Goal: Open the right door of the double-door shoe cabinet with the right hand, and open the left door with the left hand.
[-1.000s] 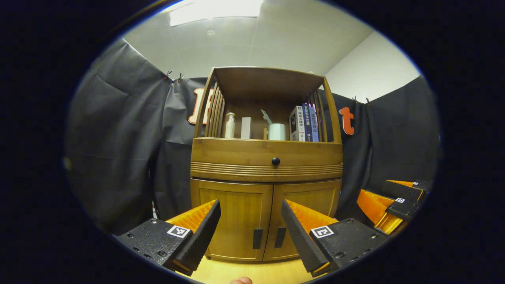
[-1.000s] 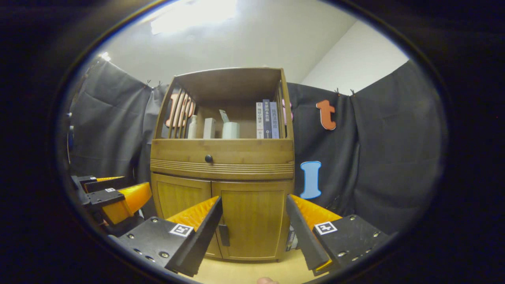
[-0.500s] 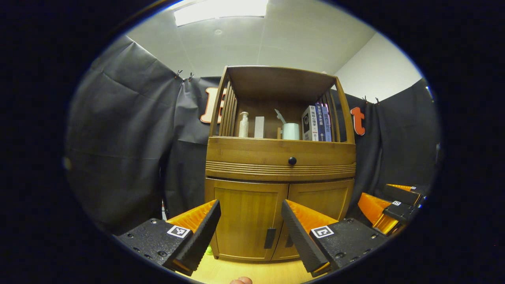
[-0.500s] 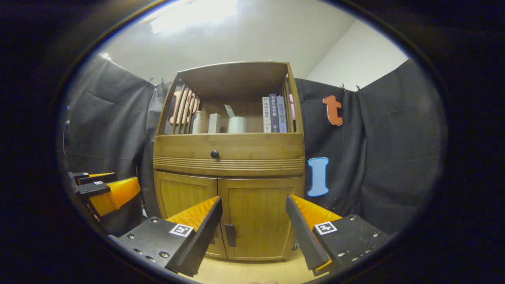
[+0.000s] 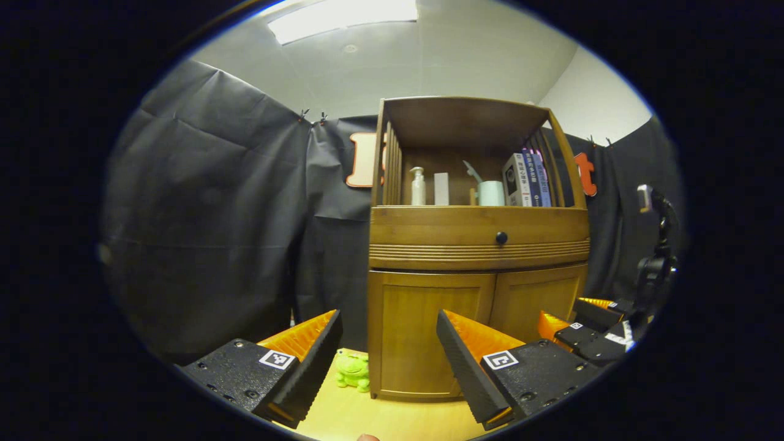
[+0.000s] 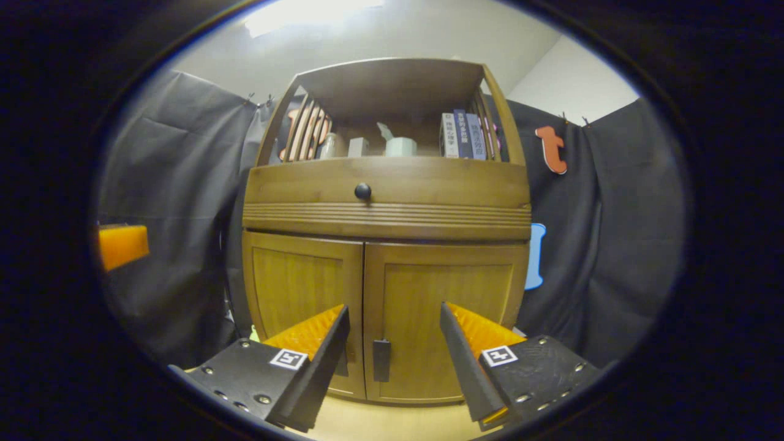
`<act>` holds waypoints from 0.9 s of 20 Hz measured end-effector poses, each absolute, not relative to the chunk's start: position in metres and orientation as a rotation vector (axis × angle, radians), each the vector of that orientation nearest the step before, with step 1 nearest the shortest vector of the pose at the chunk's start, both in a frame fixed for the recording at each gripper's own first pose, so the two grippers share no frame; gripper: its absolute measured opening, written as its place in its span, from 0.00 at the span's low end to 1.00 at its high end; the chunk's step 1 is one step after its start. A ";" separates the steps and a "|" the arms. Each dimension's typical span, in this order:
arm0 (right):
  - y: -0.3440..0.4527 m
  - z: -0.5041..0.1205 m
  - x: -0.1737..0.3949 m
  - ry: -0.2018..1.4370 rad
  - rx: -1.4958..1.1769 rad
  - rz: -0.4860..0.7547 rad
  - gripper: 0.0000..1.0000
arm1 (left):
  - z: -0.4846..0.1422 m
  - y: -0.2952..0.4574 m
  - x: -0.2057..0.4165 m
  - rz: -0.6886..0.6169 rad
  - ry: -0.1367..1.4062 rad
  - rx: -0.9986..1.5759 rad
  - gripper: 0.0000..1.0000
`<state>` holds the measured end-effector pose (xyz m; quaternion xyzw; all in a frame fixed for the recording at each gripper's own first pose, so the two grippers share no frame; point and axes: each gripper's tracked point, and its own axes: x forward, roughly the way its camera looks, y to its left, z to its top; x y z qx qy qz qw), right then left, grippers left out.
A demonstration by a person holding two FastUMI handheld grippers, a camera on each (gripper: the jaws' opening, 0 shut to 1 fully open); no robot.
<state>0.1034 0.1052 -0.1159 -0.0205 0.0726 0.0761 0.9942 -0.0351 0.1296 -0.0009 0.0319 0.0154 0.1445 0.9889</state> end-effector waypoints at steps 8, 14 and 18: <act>0.132 -0.233 0.159 0.312 -0.098 0.153 0.70 | 0.000 0.182 -0.064 0.459 0.045 0.112 0.92; 0.130 -0.289 0.188 0.408 -0.092 0.124 0.50 | -0.002 0.208 -0.092 0.560 0.053 0.121 0.95; 0.131 -0.295 0.194 0.437 -0.082 0.081 0.32 | -0.005 0.217 -0.102 0.595 0.060 0.112 0.92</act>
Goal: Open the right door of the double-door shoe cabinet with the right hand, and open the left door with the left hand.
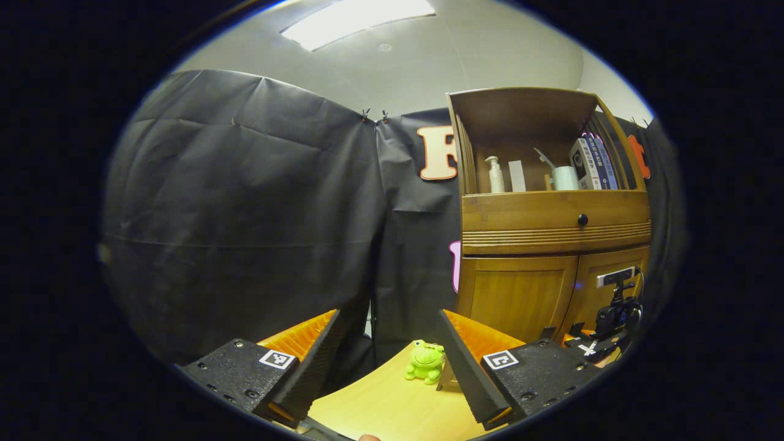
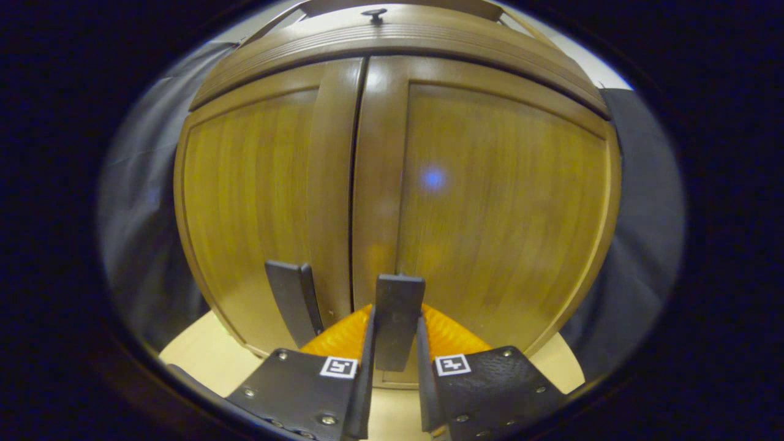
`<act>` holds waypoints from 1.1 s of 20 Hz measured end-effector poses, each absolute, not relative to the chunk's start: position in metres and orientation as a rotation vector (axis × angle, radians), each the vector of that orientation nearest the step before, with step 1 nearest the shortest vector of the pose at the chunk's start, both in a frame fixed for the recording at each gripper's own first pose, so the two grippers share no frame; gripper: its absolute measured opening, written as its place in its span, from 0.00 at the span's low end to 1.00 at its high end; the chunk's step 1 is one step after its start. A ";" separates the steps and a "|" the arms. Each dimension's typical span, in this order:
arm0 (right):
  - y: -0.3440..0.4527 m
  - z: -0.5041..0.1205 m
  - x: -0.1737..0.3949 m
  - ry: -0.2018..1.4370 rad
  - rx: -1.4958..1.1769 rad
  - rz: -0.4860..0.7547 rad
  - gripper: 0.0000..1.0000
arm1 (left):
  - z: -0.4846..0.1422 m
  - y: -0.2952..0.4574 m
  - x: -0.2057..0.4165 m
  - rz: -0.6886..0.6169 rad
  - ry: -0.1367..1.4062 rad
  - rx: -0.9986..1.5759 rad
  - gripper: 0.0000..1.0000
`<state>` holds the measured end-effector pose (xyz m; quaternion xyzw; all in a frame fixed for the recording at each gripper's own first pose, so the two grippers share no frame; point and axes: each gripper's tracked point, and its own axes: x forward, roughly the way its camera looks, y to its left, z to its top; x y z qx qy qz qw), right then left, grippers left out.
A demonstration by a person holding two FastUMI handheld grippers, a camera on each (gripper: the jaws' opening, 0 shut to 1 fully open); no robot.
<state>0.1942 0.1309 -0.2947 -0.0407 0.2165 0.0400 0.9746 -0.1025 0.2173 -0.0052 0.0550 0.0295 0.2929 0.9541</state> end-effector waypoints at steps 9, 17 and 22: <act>0.130 -0.291 0.189 0.429 -0.051 0.089 0.27 | -0.013 0.203 -0.086 0.521 0.068 0.092 0.92; 0.130 -0.294 0.194 0.422 -0.021 0.075 0.27 | -0.021 0.168 -0.057 0.364 0.084 0.079 0.96; 0.130 -0.294 0.194 0.424 -0.004 0.065 0.27 | -0.023 0.138 -0.045 0.263 0.084 0.075 0.92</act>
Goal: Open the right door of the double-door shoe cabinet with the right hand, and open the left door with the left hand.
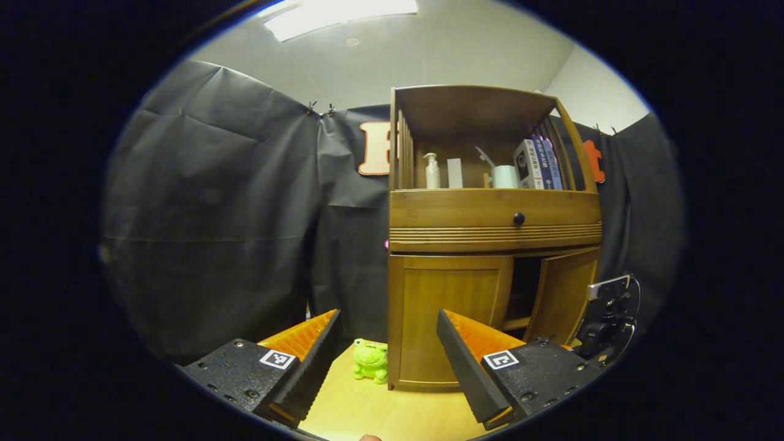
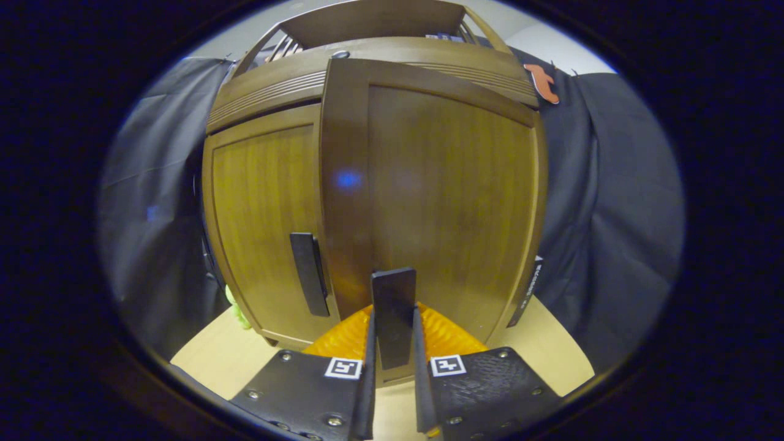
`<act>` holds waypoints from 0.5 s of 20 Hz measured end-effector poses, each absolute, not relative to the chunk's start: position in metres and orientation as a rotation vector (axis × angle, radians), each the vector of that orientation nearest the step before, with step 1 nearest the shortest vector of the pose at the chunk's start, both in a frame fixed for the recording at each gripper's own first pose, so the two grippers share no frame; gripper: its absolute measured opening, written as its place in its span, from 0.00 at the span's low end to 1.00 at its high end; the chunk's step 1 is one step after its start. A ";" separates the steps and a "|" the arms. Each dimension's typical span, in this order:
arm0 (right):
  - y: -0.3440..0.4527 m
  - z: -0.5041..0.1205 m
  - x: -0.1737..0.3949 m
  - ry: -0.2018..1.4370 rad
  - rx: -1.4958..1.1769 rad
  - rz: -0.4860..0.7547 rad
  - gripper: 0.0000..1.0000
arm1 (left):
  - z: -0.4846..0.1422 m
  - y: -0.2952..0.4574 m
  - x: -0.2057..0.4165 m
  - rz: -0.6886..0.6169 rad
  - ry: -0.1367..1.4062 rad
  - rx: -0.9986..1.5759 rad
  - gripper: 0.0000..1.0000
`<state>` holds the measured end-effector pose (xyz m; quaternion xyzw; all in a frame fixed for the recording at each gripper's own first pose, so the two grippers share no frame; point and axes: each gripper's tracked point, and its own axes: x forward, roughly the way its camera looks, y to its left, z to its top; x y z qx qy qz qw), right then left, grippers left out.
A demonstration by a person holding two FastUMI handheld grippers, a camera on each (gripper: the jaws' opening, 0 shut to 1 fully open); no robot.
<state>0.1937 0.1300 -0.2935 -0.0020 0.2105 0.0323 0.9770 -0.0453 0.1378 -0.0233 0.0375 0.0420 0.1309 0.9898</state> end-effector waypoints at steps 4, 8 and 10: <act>0.129 -0.293 0.194 0.423 0.000 0.044 0.27 | -0.027 0.117 -0.041 0.197 0.094 0.065 0.98; 0.128 -0.293 0.194 0.428 0.008 0.031 0.26 | -0.032 0.097 -0.036 0.142 0.102 0.056 0.99; 0.127 -0.293 0.194 0.430 0.009 0.022 0.26 | -0.036 0.087 -0.034 0.114 0.112 0.050 0.92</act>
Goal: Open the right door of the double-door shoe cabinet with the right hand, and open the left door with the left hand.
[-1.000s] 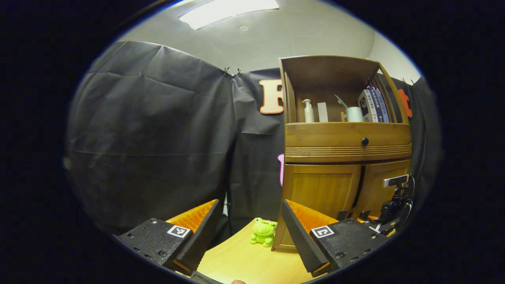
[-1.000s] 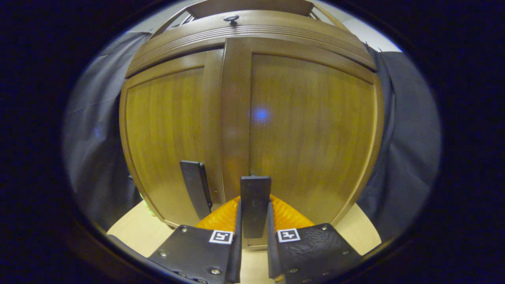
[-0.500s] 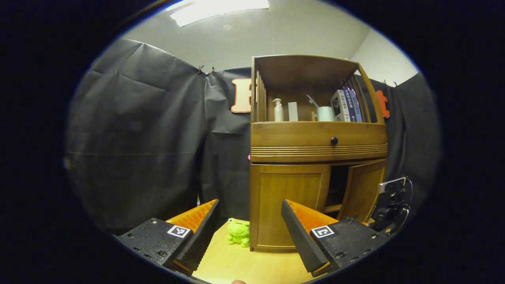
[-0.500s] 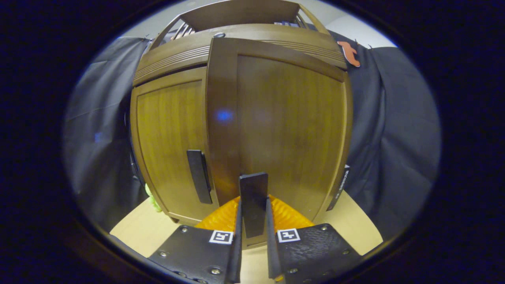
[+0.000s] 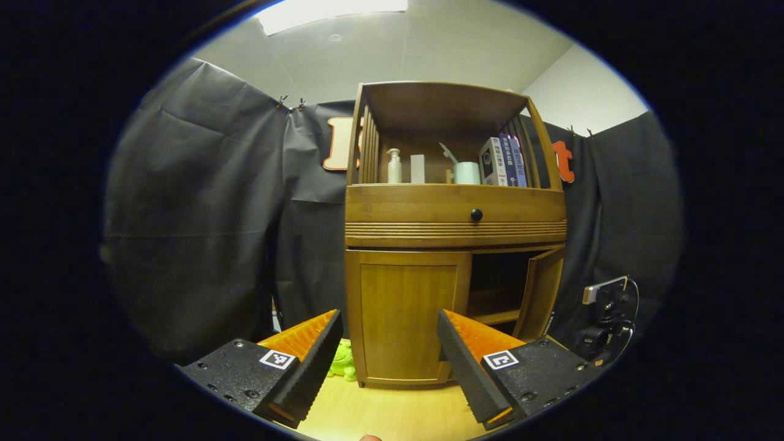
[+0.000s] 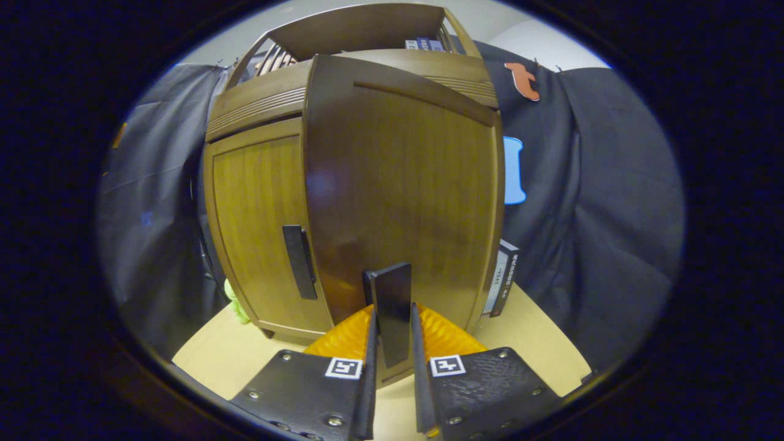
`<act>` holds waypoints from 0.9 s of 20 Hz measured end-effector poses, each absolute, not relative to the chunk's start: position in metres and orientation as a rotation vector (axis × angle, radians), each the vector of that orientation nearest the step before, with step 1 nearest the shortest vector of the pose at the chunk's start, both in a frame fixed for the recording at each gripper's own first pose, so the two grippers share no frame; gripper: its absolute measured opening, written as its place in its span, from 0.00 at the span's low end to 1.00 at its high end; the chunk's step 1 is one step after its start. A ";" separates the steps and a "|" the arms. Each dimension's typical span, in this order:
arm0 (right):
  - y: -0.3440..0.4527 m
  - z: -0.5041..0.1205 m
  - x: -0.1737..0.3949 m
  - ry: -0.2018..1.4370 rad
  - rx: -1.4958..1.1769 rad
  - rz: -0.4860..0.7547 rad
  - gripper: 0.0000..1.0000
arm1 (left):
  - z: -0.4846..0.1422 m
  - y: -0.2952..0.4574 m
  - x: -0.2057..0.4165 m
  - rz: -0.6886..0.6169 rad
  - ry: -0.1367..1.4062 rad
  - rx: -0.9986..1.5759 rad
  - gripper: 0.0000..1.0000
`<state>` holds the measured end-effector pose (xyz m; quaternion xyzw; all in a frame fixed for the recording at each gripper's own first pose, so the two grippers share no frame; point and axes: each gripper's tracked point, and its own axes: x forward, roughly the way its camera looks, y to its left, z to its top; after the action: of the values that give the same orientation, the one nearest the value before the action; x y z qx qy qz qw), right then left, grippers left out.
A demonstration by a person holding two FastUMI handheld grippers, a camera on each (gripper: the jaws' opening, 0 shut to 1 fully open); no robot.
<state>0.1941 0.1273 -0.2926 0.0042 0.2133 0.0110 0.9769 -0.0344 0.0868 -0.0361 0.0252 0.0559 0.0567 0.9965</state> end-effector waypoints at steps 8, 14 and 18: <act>0.123 -0.273 0.200 0.438 0.026 -0.032 0.26 | -0.044 0.058 -0.032 0.040 0.124 0.033 0.92; 0.110 -0.265 0.203 0.431 0.033 -0.076 0.26 | -0.049 0.040 -0.032 -0.004 0.136 0.013 0.92; 0.098 -0.263 0.197 0.434 0.049 -0.109 0.25 | -0.054 0.028 -0.032 -0.035 0.147 -0.001 0.99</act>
<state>0.1974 0.0975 -0.2626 0.0245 0.2149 -0.0542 0.9748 -0.0317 0.0284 -0.0539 -0.0007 0.0732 -0.0176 0.9972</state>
